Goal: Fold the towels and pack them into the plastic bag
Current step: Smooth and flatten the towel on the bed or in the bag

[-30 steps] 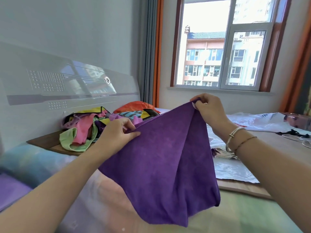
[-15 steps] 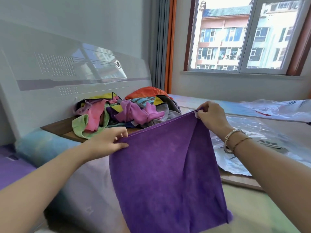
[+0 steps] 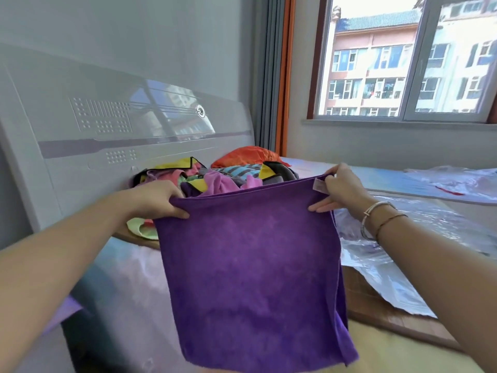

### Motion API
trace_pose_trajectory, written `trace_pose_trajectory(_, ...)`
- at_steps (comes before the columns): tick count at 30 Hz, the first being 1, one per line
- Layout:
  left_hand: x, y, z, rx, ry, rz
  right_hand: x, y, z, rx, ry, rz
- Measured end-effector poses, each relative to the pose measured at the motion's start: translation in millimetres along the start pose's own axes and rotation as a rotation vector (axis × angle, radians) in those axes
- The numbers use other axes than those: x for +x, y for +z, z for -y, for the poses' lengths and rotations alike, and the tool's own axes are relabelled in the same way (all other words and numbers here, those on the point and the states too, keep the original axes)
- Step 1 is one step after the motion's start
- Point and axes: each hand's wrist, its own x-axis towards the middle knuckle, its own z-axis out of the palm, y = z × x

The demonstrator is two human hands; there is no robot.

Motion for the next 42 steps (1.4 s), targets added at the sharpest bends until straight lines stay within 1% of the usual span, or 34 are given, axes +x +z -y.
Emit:
trace_pose_trajectory(1,5.3,0.4,0.5,0.034,-0.034,-0.019,1.5,3.6,0.6,0.009,0.037,0.023)
trace_pose_trajectory(2,11.4,1.4,0.8,0.006,-0.081,-0.027,4.8,6.8,1.8,0.013,0.060,0.027)
trace_pose_trajectory(4,22.9,5.0,-2.3,-0.161,-0.188,-0.026,16.7,11.1,4.5,0.025,0.056,-0.013)
trace_pose_trajectory(5,29.2,6.2,-3.5,-0.258,-0.232,-0.043,24.1,12.7,5.9,0.048,0.040,-0.048)
trace_pose_trajectory(6,37.5,7.4,-4.0,-0.334,-0.253,-0.095,32.2,14.8,6.5,0.075,0.015,-0.081)
trace_pose_trajectory(8,59.4,11.2,-1.6,-0.559,-0.244,-0.270,51.5,21.7,3.9,0.070,-0.073,-0.122)
trace_pose_trajectory(9,70.4,13.5,0.4,-0.733,-0.229,-0.352,61.1,25.5,1.6,0.050,-0.114,-0.129)
trace_pose_trajectory(10,79.9,16.2,1.7,-0.904,-0.217,-0.400,69.1,29.1,-0.4,0.036,-0.136,-0.132)
trace_pose_trajectory(11,88.8,20.3,4.8,-0.992,-0.197,-0.424,77.0,32.3,-3.4,0.039,-0.142,-0.131)
trace_pose_trajectory(12,97.4,26.0,8.6,-0.994,-0.180,-0.427,84.4,35.3,-7.8,0.053,-0.144,-0.129)
trace_pose_trajectory(15,109.0,46.3,19.9,-0.925,-0.141,-0.414,98.6,43.4,-27.2,0.150,-0.098,-0.110)
trace_pose_trajectory(18,98.1,65.7,29.2,-0.898,-0.099,-0.384,97.9,43.2,-50.3,0.069,-0.078,-0.078)
trace_pose_trajectory(22,62.7,86.6,35.4,-0.729,0.003,-0.204,86.7,36.6,-77.3,0.016,0.003,-0.010)
trace_pose_trajectory(26,21.4,103.3,31.3,-0.448,0.136,-0.002,67.7,33.0,-94.2,-0.193,0.124,0.100)
trace_pose_trajectory(28,8.9,115.6,34.1,-0.163,0.154,0.107,55.3,37.4,-101.2,-0.326,0.121,0.211)
trace_pose_trajectory(30,0.2,126.2,33.3,0.207,0.142,0.211,46.2,45.8,-110.3,-0.475,0.101,0.246)
trace_pose_trajectory(31,-1.9,129.8,32.5,0.337,0.154,0.215,42.3,50.6,-115.0,-0.552,0.093,0.240)
trace_pose_trajectory(32,-3.2,132.2,28.4,0.433,0.164,0.187,39.1,55.7,-119.7,-0.600,0.084,0.229)
trace_pose_trajectory(35,-5.7,137.1,10.3,0.574,0.171,0.064,31.8,64.2,-126.8,-0.626,0.139,0.179)
trace_pose_trajectory(37,-7.4,147.6,1.0,0.611,0.202,-0.003,25.8,67.9,-127.7,-0.659,0.179,0.146)
trace_pose_trajectory(39,-7.7,161.8,-3.5,0.624,0.189,0.000,27.4,70.1,-128.9,-0.642,0.237,0.148)
trace_pose_trajectory(42,-5.7,173.1,-4.9,0.606,0.122,-0.020,29.4,67.6,-127.1,-0.485,0.310,0.185)
